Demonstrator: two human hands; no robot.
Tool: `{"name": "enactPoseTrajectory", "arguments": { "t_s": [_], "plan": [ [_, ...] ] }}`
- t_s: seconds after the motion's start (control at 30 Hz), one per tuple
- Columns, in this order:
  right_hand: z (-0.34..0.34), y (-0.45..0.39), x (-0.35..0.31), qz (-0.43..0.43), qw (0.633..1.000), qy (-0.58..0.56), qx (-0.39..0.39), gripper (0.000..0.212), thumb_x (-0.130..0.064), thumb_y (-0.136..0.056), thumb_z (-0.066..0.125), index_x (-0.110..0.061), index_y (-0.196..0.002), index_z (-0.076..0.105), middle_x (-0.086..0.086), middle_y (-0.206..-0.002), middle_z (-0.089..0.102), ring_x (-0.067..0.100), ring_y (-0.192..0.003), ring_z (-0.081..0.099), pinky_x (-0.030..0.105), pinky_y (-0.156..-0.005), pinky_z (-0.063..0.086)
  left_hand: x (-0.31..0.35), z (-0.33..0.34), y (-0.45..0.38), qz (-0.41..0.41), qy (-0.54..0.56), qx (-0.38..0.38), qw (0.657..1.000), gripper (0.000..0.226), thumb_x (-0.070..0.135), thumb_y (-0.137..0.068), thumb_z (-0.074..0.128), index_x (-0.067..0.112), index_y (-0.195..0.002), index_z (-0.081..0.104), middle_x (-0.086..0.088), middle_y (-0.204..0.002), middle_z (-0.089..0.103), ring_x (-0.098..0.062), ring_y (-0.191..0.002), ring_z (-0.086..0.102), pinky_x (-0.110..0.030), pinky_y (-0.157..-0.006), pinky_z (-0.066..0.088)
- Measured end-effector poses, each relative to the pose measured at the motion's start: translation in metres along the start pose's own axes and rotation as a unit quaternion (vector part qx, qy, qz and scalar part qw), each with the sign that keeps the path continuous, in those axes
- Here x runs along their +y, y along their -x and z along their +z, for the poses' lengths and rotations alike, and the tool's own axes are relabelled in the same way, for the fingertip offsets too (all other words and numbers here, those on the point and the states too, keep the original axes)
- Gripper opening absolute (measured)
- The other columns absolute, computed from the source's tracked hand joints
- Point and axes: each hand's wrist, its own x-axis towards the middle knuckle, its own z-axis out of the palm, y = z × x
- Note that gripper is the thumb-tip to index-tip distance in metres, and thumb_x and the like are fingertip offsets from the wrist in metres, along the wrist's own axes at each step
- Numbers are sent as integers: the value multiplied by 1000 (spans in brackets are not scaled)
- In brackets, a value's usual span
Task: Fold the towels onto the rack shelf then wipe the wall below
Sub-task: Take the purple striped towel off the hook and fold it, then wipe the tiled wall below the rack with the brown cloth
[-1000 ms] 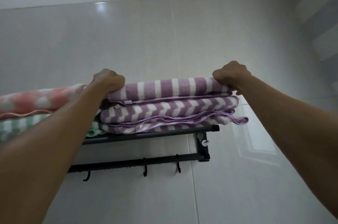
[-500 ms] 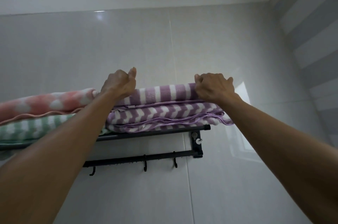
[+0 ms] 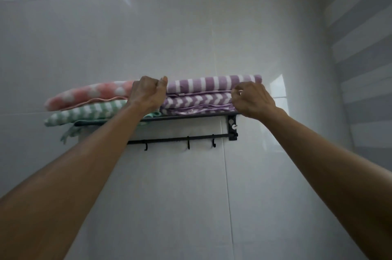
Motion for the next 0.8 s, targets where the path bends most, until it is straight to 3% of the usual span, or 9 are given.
{"name": "enactPoseTrajectory", "arguments": {
  "t_s": [0.07, 0.13, 0.2, 0.27, 0.4, 0.53, 0.63, 0.7, 0.8],
  "plan": [
    [-6, 37, -8, 13, 1000, -12, -18, 27, -25, -98, 44, -12, -84, 64, 6, -81, 61, 24, -72, 56, 32, -63, 41, -4, -3, 30, 21, -3, -18, 1000, 54, 43, -106, 33, 9, -78, 64, -21, -99, 65, -34, -92, 59, -36, -79, 42],
    [-15, 82, -18, 22, 998, -10, -53, 26, -24, -98, 46, -12, -89, 67, 5, -86, 66, 23, -74, 57, 32, -61, 43, -8, -9, 72, 13, 19, -63, 998, 56, 44, -106, 36, 6, -75, 64, -19, -90, 66, -34, -87, 60, -35, -73, 42],
    [-18, 114, -21, 37, 995, -21, -92, 29, -26, -100, 48, -10, -108, 69, 10, -107, 69, 27, -90, 59, 37, -77, 51, -11, -9, 104, 2, 35, -94, 995, 57, 43, -105, 40, 4, -65, 56, -17, -74, 61, -31, -75, 57, -33, -67, 36],
    [-25, 142, -21, 68, 987, -16, -146, 37, -30, -100, 47, -10, -127, 65, 12, -128, 65, 31, -112, 59, 41, -93, 50, -10, -14, 134, -9, 37, -125, 991, 56, 42, -103, 43, 7, -60, 48, -14, -65, 54, -28, -66, 51, -34, -62, 32],
    [-49, 183, -21, 104, 975, -5, -196, 42, -33, -100, 47, -14, -136, 61, 10, -140, 60, 31, -130, 52, 36, -101, 42, -8, -26, 179, -27, 63, -166, 984, 55, 38, -103, 47, 13, -56, 31, -3, -53, 36, -20, -53, 37, -35, -56, 29],
    [-75, 216, -16, 135, 964, 18, -230, 42, -32, -97, 54, -16, -135, 62, 9, -138, 62, 29, -126, 56, 32, -101, 44, -2, -29, 215, -62, 92, -196, 974, 53, 40, -102, 48, 14, -58, 35, -4, -58, 41, -23, -58, 41, -33, -56, 31],
    [-91, 238, -5, 150, 950, 50, -268, 42, -32, -95, 58, -18, -135, 62, 8, -138, 62, 29, -125, 56, 32, -100, 44, 5, -22, 240, -85, 131, -231, 960, 49, 42, -101, 51, 11, -62, 52, -8, -70, 58, -28, -72, 55, -32, -64, 37],
    [-100, 251, 8, 165, 942, 63, -284, 43, -33, -95, 60, -18, -135, 62, 8, -138, 62, 28, -126, 56, 33, -104, 45, 14, -10, 254, -90, 155, -260, 949, 40, 41, -100, 54, 10, -80, 71, -10, -90, 71, -29, -93, 63, -30, -78, 45],
    [-110, 266, 31, 186, 933, 89, -295, 42, -33, -93, 64, -19, -133, 63, 7, -136, 63, 28, -124, 58, 33, -103, 46, 30, 14, 270, -103, 195, -289, 932, 30, 37, -98, 60, 14, -105, 77, -6, -114, 73, -26, -112, 63, -26, -92, 44]
  ]
}}
